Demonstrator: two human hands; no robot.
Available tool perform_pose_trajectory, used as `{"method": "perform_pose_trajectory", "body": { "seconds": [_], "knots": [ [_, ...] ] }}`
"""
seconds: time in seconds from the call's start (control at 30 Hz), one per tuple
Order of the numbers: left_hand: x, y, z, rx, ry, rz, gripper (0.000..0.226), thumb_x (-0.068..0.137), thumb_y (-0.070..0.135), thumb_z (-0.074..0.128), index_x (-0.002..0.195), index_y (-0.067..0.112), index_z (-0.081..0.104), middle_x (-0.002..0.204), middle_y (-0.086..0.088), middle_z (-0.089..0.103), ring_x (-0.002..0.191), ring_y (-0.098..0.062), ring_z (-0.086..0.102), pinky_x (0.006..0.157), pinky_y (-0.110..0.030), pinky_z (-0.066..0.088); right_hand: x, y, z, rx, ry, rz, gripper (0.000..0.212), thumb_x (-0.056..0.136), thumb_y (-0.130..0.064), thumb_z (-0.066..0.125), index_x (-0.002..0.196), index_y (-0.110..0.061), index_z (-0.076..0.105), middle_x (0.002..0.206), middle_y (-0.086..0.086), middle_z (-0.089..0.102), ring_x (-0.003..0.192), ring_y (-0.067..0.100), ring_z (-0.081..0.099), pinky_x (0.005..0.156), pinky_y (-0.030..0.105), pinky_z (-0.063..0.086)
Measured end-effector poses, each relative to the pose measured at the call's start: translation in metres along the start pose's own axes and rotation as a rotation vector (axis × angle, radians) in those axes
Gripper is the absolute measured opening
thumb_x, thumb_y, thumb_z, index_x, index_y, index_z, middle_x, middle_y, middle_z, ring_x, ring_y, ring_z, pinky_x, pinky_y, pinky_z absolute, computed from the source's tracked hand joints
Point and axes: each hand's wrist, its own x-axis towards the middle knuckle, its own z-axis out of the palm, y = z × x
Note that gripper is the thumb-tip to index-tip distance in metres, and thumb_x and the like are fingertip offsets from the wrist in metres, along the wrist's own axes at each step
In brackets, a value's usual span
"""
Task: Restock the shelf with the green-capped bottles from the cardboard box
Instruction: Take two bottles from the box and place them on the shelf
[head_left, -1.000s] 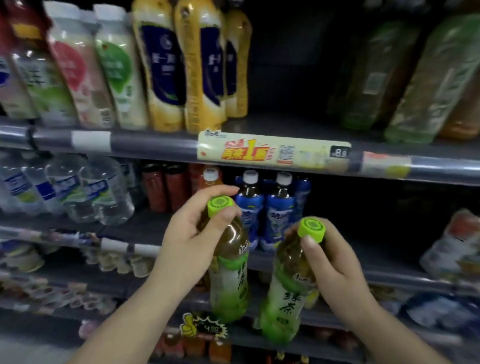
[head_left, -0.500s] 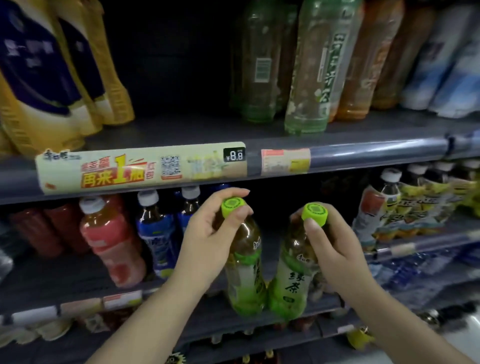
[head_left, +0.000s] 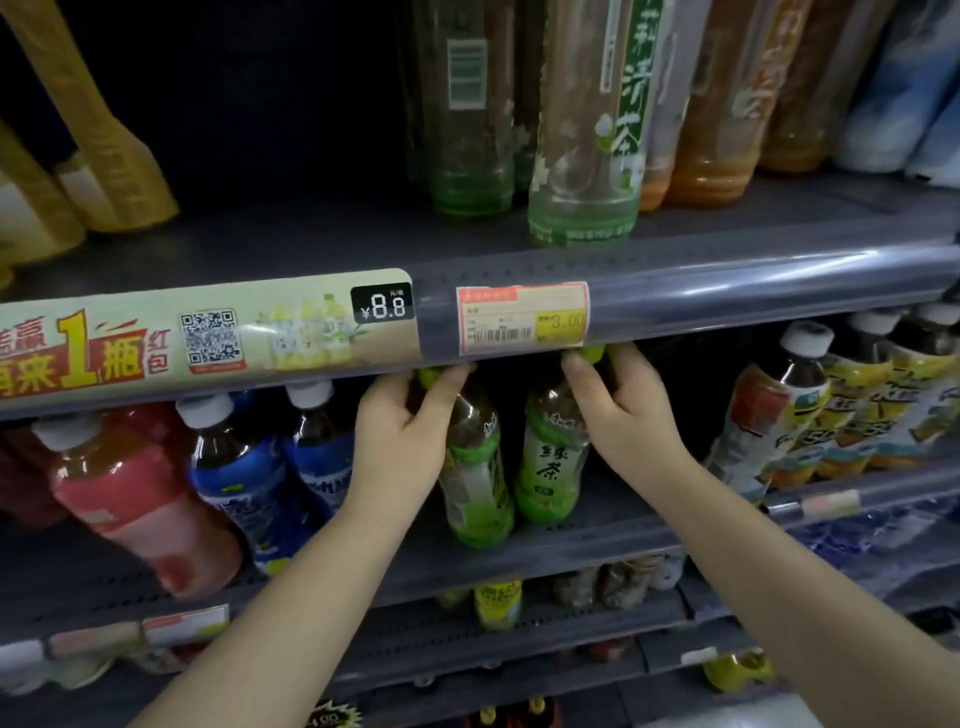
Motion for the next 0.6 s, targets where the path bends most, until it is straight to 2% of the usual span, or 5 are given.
{"method": "perform_pose_trajectory", "body": {
  "seconds": [0.1,0.23,0.43,0.5,0.6],
  "knots": [
    [0.008,-0.005,0.011,0.035,-0.013,0.017,0.012,0.085,0.038,0.06,0.096,0.036,0.064,0.103,0.019,0.065,0.109,-0.005,0.059,0.103,-0.038,0.044,0.012,0.015,0.006,-0.042,-0.04,0.035,0.02,0.092,-0.026,0.055,0.112,-0.022,0.056,0.103,-0.011,0.057,0.093,-0.009,0.048,0.077,-0.005,0.032],
    [0.015,-0.018,0.025,0.066,-0.065,0.025,0.015,0.093,0.024,0.054,0.105,0.028,0.063,0.109,0.011,0.065,0.111,-0.003,0.057,0.103,-0.03,0.042,0.021,0.028,0.008,-0.035,-0.047,0.102,0.031,0.093,-0.027,0.052,0.122,-0.016,0.055,0.11,-0.007,0.055,0.107,0.005,0.05,0.079,0.005,0.037],
    [0.022,-0.022,0.028,0.143,-0.217,0.097,0.022,0.089,0.026,0.058,0.094,0.045,0.051,0.1,0.028,0.057,0.091,0.023,0.052,0.085,0.0,0.037,0.028,0.029,0.008,0.012,-0.094,0.165,0.032,0.093,-0.031,0.053,0.124,-0.02,0.055,0.111,-0.012,0.053,0.106,-0.001,0.048,0.074,-0.001,0.036],
    [0.022,-0.025,0.024,0.192,-0.292,0.087,0.041,0.073,0.04,0.069,0.107,0.042,0.046,0.111,0.018,0.056,0.102,0.013,0.052,0.089,0.0,0.036,0.024,0.029,0.009,0.045,-0.103,0.173,0.034,0.093,-0.033,0.053,0.126,-0.023,0.053,0.114,-0.012,0.053,0.11,0.0,0.048,0.076,-0.004,0.035],
    [0.008,-0.04,0.02,0.239,-0.323,0.013,0.081,0.061,0.035,0.084,0.126,0.031,0.037,0.13,0.005,0.051,0.12,-0.006,0.049,0.103,-0.02,0.04,0.017,0.033,0.007,0.088,-0.035,0.251,0.048,0.091,-0.038,0.054,0.135,-0.022,0.043,0.123,-0.008,0.049,0.118,0.007,0.045,0.091,0.015,0.036]
  ]
}}
